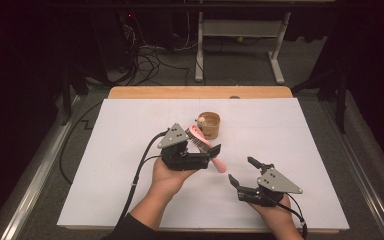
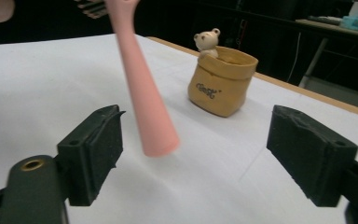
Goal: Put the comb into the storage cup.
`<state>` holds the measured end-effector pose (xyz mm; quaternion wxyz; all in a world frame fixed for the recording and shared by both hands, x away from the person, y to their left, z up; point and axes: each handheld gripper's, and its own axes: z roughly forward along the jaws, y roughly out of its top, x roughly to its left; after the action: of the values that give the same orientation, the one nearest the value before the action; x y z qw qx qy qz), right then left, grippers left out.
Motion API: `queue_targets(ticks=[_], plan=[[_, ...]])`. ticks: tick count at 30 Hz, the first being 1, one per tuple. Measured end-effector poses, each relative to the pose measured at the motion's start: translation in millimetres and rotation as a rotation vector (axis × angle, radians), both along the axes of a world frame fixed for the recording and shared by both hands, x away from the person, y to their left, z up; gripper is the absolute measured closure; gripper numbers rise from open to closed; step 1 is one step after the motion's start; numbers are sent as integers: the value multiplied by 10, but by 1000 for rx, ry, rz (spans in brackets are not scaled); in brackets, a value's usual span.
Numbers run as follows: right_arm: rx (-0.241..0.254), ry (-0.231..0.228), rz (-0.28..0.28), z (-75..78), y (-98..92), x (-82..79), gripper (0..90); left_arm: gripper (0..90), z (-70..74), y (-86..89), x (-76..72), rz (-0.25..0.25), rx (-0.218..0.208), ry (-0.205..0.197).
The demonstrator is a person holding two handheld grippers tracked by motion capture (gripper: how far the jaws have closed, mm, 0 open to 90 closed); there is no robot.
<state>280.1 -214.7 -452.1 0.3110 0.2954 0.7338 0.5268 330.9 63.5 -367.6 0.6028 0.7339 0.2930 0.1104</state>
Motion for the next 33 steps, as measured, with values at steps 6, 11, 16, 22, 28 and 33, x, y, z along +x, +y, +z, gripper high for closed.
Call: queue_targets(ticks=[6, 11, 16, 22, 28, 33], plan=[[-2, 29, -30, -22, -104, 23, 135, 185, 16, 170, 9, 41, 6, -11], [6, 52, -58, -46, -200, 48, 97, 185, 31, 313, 26, 75, 15, -18], [2, 80, -83, -78, -264, 60, 56, 185, 56, 414, 36, 97, 29, -30], [7, 97, -106, -99, -331, 49, 24, 185, 78, 533, 63, 120, 24, -31], [5, 95, -127, -102, -387, 30, 4, 185, 85, 619, 61, 138, 27, -39], [7, 102, -138, -113, -425, 19, 3, 185, 91, 664, 78, 151, 34, -42]])
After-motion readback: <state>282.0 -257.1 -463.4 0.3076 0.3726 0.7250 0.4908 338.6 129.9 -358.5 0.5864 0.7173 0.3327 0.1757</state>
